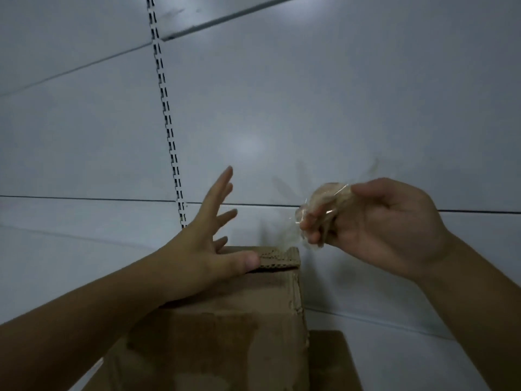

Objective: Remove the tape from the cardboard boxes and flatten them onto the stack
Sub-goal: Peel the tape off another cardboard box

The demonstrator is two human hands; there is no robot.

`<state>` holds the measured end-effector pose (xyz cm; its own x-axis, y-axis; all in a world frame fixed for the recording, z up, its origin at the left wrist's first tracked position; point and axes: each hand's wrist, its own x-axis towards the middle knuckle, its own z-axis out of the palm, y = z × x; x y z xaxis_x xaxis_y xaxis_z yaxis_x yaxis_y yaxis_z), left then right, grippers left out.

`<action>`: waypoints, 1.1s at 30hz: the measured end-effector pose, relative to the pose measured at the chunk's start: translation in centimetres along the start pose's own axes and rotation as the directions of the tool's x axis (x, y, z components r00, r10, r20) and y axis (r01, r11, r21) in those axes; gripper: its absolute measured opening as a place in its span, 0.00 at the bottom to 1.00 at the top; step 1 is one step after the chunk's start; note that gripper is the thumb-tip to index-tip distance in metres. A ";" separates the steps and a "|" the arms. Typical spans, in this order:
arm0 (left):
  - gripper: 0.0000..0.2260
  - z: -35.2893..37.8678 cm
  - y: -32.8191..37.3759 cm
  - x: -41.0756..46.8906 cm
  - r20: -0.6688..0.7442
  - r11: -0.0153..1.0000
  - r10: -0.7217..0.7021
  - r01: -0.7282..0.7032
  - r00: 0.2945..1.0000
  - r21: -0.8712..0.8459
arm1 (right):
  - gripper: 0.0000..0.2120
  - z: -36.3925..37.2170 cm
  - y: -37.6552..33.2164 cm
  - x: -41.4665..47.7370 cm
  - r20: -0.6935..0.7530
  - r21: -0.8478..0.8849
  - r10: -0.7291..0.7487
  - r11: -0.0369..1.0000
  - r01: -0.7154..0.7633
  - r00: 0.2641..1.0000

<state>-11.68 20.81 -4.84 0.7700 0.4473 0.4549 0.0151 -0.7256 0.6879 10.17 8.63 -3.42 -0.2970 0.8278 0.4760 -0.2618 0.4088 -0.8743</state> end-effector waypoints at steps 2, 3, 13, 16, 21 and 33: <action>0.48 0.0 0.0 0.2 0.145 1.000 0.022 -0.021 0.989 -0.006 | 0.23 1.0 0.6 0.2 0.080 0.033 0.046 0.998 -0.048 0.996; 0.46 0.1 0.0 0.2 0.216 0.999 0.039 -0.037 0.976 -0.014 | 0.25 1.6 0.9 0.4 0.106 0.054 0.061 0.996 -0.067 0.992; 0.15 -0.8 1.2 -0.5 -0.038 0.896 -0.089 0.063 0.995 -0.440 | 0.16 7.4 0.2 5.9 -0.330 -0.525 0.121 0.801 -0.289 0.936; 0.15 -0.6 1.3 -0.6 -0.002 0.861 -0.116 0.100 0.993 -0.498 | 0.16 7.4 -1.7 5.8 -0.294 -0.445 0.301 0.797 -0.409 0.907; 0.09 -0.7 1.4 -0.6 0.160 0.827 -0.064 0.142 0.985 -0.544 | 0.17 7.9 -3.3 5.5 -0.354 -0.369 0.388 0.778 -0.508 0.851; 0.06 -0.5 1.3 -0.9 0.091 0.931 0.218 -0.179 0.972 -0.319 | 0.16 10.9 -3.6 1.8 -0.690 -0.341 0.226 0.737 -0.584 0.687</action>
<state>-12.65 19.69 -4.05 0.8096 0.2287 0.5406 -0.3273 -0.5887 0.7391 0.51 4.49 1.61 0.3707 0.9265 0.0640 0.2934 -0.0515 -0.9546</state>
